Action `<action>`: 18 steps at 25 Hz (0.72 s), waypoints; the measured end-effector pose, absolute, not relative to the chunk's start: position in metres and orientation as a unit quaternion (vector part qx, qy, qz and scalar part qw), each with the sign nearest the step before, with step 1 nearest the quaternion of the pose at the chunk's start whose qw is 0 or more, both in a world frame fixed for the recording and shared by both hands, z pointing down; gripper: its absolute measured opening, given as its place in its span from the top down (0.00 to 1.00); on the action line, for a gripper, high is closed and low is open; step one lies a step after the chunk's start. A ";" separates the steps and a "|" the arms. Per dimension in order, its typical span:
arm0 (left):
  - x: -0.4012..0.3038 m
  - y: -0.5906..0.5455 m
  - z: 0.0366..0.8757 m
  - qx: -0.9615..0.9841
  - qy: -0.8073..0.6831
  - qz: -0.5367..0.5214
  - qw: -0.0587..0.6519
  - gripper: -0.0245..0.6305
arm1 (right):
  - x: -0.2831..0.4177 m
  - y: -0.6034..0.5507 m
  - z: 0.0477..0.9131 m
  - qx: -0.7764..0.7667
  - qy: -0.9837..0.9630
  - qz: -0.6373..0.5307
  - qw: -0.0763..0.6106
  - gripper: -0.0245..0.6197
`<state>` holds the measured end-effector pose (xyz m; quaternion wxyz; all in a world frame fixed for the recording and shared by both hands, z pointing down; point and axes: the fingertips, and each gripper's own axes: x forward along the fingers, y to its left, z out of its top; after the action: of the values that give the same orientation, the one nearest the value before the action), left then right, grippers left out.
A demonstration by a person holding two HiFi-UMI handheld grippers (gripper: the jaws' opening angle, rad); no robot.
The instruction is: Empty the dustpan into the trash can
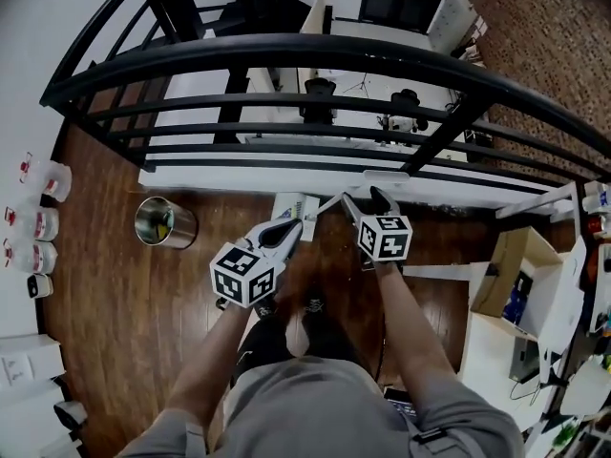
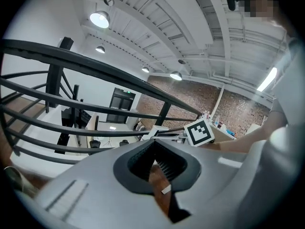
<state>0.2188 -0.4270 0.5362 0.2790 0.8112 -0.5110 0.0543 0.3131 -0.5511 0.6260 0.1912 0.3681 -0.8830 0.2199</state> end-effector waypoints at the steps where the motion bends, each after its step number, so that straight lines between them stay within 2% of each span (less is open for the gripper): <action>1: 0.218 -0.429 0.539 0.809 -0.513 0.055 0.282 0.96 | 0.308 -0.557 0.634 0.368 -0.882 0.223 0.191 0.53; 9: 0.210 -0.423 0.560 0.789 -0.528 0.054 0.309 0.96 | 0.281 -0.601 0.671 0.374 -0.882 0.202 0.204 0.52; 11: 0.203 -0.416 0.565 0.780 -0.536 0.055 0.317 0.96 | 0.280 -0.605 0.678 0.374 -0.881 0.193 0.217 0.57; 12: 0.199 -0.414 0.567 0.776 -0.541 0.056 0.320 0.96 | 0.279 -0.606 0.680 0.374 -0.880 0.190 0.222 0.65; 18: 0.174 -0.400 0.570 0.750 -0.575 0.055 0.323 0.96 | 0.275 -0.599 0.676 0.363 -0.885 0.190 0.222 0.65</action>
<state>0.1745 -0.3999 0.5704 0.3233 0.7499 -0.5745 0.0555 0.2748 -0.5994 0.6762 0.2217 0.3630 -0.8848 0.1901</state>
